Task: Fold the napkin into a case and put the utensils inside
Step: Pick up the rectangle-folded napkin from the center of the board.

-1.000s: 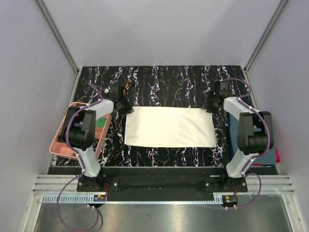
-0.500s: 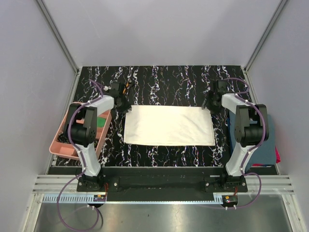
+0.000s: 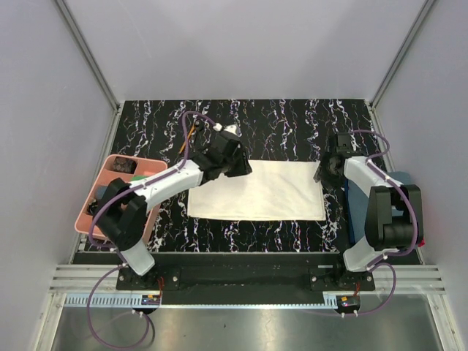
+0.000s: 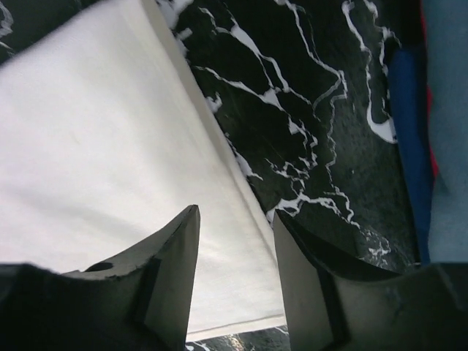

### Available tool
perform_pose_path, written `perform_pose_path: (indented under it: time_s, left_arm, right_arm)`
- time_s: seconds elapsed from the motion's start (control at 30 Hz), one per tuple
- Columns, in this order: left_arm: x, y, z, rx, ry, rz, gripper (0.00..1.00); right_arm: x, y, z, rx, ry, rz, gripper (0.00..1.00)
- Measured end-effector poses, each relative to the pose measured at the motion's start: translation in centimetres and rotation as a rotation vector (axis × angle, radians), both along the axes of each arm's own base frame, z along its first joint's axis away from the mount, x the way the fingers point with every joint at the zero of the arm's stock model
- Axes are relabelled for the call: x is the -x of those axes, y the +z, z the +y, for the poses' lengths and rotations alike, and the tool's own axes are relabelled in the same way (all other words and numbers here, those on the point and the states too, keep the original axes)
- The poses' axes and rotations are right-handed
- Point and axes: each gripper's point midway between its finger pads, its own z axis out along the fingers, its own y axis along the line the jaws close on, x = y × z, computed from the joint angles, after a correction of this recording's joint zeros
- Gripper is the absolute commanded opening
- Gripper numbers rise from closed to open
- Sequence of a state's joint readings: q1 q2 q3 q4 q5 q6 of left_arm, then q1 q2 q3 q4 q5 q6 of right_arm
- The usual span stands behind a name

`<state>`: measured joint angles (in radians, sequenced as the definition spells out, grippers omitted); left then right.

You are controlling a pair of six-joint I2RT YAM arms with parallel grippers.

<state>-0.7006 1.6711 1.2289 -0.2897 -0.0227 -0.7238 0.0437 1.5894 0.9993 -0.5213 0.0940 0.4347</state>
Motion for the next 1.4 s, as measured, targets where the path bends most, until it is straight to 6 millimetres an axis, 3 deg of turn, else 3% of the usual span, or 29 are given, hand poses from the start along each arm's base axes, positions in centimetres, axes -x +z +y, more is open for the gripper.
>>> perform_pose_path:
  time_s: [0.1,0.27,0.47,0.77,0.93,0.97,1.2,1.4]
  left_arm:
    - [1.0,-1.3,-1.1,-0.018,-0.041,0.022,0.34]
    - [1.7,-2.7,-1.9,-0.016,-0.08,0.063,0.34]
    - [1.9,-2.4,-2.5,0.004,-0.101,0.062,0.34]
    - [1.8,-1.9,-2.6,0.012,-0.103,0.047,0.34]
    - [1.8,-1.8,-2.6,0.014,-0.104,0.045,0.34]
    - [1.8,-1.8,-2.6,0.015,-0.104,0.046,0.34]
    - [1.1,-3.1,-3.5,0.031,-0.094,0.083,0.31]
    - [-0.8,-7.3,-5.4,0.026,-0.055,0.167,0.27]
  right_arm:
    - [1.3,-1.3,-0.3,0.017,-0.002,0.046,0.52]
    - [1.7,-2.6,-0.4,0.026,0.004,0.089,0.52]
    - [1.4,-3.6,-0.3,0.019,0.007,0.129,0.51]
    - [1.2,-3.7,-0.3,0.018,0.0,0.147,0.18]
    - [1.1,-3.7,-0.4,0.03,0.002,0.144,0.05]
    - [1.1,-3.6,-0.5,0.031,0.004,0.142,0.0]
    - [0.8,-2.1,-0.9,0.052,0.002,0.098,0.0]
    - [0.6,1.6,-1.4,0.072,-0.013,-0.009,0.0]
